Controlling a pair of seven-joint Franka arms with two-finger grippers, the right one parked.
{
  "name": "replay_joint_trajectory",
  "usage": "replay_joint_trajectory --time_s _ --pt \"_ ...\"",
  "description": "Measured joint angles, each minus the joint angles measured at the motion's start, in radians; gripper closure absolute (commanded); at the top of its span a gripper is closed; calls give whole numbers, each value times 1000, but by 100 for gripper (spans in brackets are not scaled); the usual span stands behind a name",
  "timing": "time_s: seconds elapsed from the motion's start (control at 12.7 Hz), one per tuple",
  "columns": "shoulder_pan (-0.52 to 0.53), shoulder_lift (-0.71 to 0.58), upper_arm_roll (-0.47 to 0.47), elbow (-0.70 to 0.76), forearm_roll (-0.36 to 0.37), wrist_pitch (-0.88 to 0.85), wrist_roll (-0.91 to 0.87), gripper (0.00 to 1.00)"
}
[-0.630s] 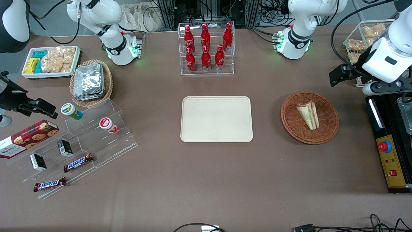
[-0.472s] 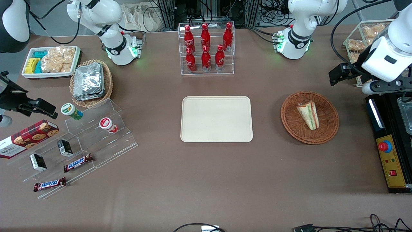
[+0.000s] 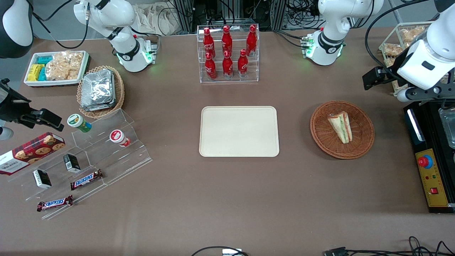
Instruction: Place sandwich from basket to tray
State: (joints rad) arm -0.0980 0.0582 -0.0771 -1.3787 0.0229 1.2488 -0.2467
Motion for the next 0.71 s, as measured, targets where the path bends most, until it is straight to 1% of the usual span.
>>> replay_joint_trajectory --time_s 0.39,0.71 --pt "2 -1 4 -30 2 5 0 0" --pt "15 -5 17 -123 3 118 1 0"
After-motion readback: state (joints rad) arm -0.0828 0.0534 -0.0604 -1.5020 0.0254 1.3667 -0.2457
